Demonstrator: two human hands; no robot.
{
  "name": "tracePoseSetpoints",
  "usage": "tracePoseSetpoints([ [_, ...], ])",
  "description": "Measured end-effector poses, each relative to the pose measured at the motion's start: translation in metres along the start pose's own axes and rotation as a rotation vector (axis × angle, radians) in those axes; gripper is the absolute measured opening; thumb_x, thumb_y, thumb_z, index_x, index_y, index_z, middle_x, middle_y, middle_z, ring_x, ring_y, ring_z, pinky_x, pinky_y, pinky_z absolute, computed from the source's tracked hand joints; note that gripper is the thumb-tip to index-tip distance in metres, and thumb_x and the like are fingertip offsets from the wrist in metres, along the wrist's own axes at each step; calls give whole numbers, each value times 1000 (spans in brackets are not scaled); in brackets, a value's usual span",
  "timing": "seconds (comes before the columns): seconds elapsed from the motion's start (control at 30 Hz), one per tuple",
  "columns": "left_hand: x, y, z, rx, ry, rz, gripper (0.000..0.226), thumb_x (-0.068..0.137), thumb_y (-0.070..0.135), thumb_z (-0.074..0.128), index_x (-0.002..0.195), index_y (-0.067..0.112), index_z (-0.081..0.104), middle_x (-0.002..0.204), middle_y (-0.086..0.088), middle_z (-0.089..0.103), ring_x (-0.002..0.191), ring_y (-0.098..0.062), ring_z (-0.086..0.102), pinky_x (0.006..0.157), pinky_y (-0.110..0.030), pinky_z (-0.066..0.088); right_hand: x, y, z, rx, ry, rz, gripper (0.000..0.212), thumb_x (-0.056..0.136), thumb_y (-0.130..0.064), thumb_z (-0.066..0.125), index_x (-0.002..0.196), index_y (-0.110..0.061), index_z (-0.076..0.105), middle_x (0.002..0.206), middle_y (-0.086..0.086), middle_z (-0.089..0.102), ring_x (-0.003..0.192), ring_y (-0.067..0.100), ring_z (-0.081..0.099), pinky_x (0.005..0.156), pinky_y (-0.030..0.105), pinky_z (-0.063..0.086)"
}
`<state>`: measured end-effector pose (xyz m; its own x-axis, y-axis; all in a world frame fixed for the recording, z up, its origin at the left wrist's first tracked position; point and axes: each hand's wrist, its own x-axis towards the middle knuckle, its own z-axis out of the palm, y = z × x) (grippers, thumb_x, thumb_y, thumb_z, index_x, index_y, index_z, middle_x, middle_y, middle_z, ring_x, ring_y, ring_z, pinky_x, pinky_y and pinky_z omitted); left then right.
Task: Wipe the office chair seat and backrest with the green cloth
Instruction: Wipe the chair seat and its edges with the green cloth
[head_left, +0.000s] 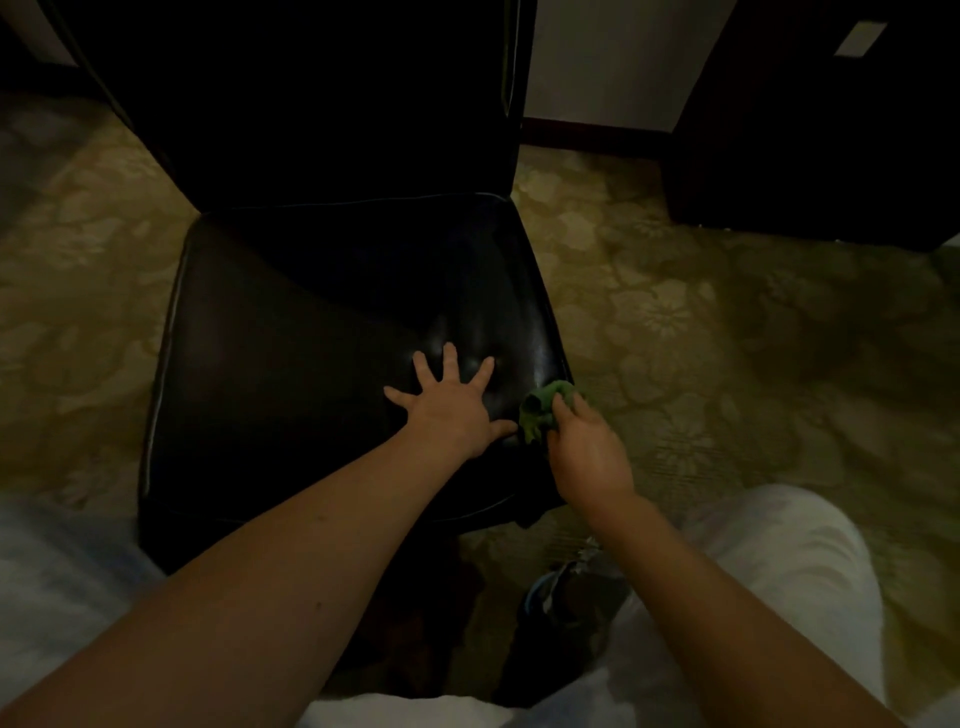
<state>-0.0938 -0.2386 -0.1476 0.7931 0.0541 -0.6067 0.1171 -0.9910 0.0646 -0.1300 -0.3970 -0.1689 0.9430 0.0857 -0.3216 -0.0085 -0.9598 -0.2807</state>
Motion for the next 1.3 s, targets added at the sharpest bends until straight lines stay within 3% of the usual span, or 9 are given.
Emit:
tracePoseSetpoints([
  [0.17,3,4,0,-2,9,-8,95,87,78,45,154,46,-14,164,-4,-28,149,-45,-22,111,-79,9,33,-4,-10,-4,51,-15,50,101,-17,42,150,-8,35,156,13,33,138,33,38,109,37,36],
  [0.37,11,16,-6,-7,-18,-48,98,86,79,44,154,45,-17,163,-6,-29,147,-48,-22,109,-80,12,36,7,-14,87,89,-18,51,102,-19,44,151,-12,35,159,14,30,142,31,34,111,38,35],
  [0.53,13,19,-4,14,14,-46,97,86,81,38,154,43,-20,163,-8,-29,147,-50,-21,109,-80,10,9,6,-10,7,96,-12,52,105,-19,36,154,-8,23,162,15,20,149,28,18,119,34,16],
  [0.63,12,19,-3,80,65,-36,94,86,84,31,154,43,-19,165,-10,-25,148,-50,-16,112,-77,2,24,4,-11,10,111,13,51,105,-19,37,154,-8,26,161,15,22,147,30,22,119,36,21],
  [0.8,14,-5,-1,230,141,138,83,89,82,27,151,51,-18,166,-5,-21,151,-45,-12,110,-78,-4,61,16,-19,62,106,11,50,100,-17,43,150,-12,37,155,14,36,136,33,41,107,38,37],
  [0.93,16,-33,0,230,89,338,69,98,69,27,148,57,-18,164,3,-29,150,-40,-23,111,-77,3,73,19,-24,96,149,0,49,102,-19,44,149,-11,39,156,15,34,138,33,37,110,37,34],
  [1.2,24,-21,0,175,79,317,69,99,66,31,149,57,-15,163,2,-32,148,-41,-27,109,-78,1,46,10,-1,87,228,74,52,103,-22,41,153,-11,31,161,13,25,147,38,18,120,47,18],
  [1.3,24,-20,-1,183,88,308,69,99,66,32,150,57,-13,163,2,-30,148,-41,-26,109,-78,1,55,20,-5,104,222,40,51,103,-21,42,152,-10,34,159,15,29,146,39,22,119,48,22],
])
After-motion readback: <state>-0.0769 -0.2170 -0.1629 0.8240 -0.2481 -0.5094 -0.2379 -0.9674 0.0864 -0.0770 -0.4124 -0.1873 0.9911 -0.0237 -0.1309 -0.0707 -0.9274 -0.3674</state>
